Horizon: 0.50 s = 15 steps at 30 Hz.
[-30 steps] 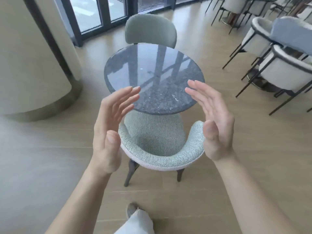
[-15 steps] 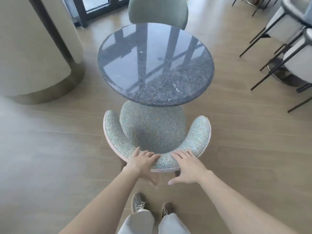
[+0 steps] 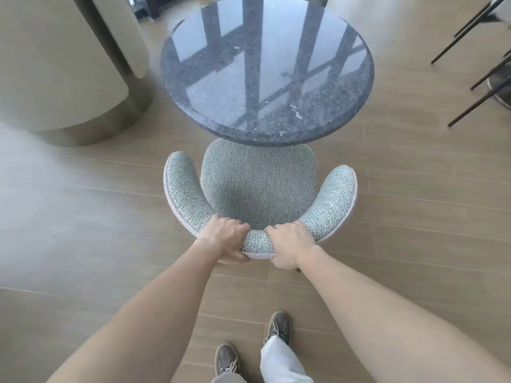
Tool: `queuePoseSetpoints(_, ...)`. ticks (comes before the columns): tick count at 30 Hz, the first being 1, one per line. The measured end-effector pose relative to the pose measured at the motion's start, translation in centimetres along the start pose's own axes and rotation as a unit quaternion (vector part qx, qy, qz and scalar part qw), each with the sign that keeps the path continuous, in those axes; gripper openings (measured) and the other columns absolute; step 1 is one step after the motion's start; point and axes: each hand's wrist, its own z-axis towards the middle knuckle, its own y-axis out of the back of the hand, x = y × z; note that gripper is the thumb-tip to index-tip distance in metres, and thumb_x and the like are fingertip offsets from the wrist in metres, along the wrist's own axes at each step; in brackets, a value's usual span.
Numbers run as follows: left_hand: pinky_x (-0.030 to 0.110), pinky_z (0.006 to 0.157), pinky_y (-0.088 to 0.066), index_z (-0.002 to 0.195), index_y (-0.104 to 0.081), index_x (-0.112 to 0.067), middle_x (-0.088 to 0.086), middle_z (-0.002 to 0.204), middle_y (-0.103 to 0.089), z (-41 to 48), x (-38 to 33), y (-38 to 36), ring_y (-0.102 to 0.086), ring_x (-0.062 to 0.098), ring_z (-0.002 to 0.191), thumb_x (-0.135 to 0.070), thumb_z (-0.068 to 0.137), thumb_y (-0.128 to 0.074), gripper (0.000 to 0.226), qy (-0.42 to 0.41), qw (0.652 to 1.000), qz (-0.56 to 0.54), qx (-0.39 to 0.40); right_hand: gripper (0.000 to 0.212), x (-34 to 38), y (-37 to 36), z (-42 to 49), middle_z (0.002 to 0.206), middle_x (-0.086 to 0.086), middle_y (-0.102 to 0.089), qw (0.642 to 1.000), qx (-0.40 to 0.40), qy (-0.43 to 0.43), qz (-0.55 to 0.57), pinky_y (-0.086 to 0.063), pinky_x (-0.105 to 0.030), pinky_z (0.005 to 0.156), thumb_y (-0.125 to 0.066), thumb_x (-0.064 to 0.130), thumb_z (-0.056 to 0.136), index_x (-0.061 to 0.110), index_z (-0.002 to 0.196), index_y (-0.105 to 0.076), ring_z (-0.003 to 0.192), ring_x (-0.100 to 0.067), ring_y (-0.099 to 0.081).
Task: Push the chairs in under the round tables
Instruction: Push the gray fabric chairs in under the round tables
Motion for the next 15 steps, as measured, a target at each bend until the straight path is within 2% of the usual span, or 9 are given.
queuePoseSetpoints(8,0.052,0.103,-0.051,0.133,-0.056,-0.023,0.0,0.122,-0.071,0.0,1.0,0.0,-0.071,0.031,0.115,-0.07,0.091,-0.061,0.064,-0.038,0.997,0.028,-0.059,0.049,-0.4,0.5,0.2,0.129,-0.004,-0.071,0.999,-0.032,0.015,-0.011,-0.049,-0.046,0.102,-0.069,0.043,0.094,0.017,0.134,-0.056,0.12,-0.031,-0.071)
queuePoseSetpoints(12,0.051,0.102,-0.052,0.132,-0.055,-0.025,-0.002,0.117,-0.072,0.3,3.1,1.9,-0.073,0.029,0.11,-0.072,0.091,-0.063,0.062,-0.043,0.995,0.059,-0.067,0.045,-0.6,2.2,1.6,0.127,-0.006,-0.072,0.999,-0.048,0.016,0.001,-0.051,-0.045,0.099,-0.069,0.041,0.093,0.017,0.129,-0.057,0.118,-0.033,-0.072)
queuePoseSetpoints(15,0.052,0.104,-0.05,0.139,-0.053,-0.026,-0.001,0.123,-0.071,-0.2,2.5,0.2,-0.071,0.03,0.115,-0.07,0.092,-0.063,0.065,-0.037,0.996,0.055,-0.052,0.048,0.5,0.8,1.0,0.128,-0.006,-0.071,0.999,-0.043,0.027,0.002,-0.051,-0.047,0.101,-0.069,0.042,0.095,0.017,0.133,-0.055,0.119,-0.033,-0.071)
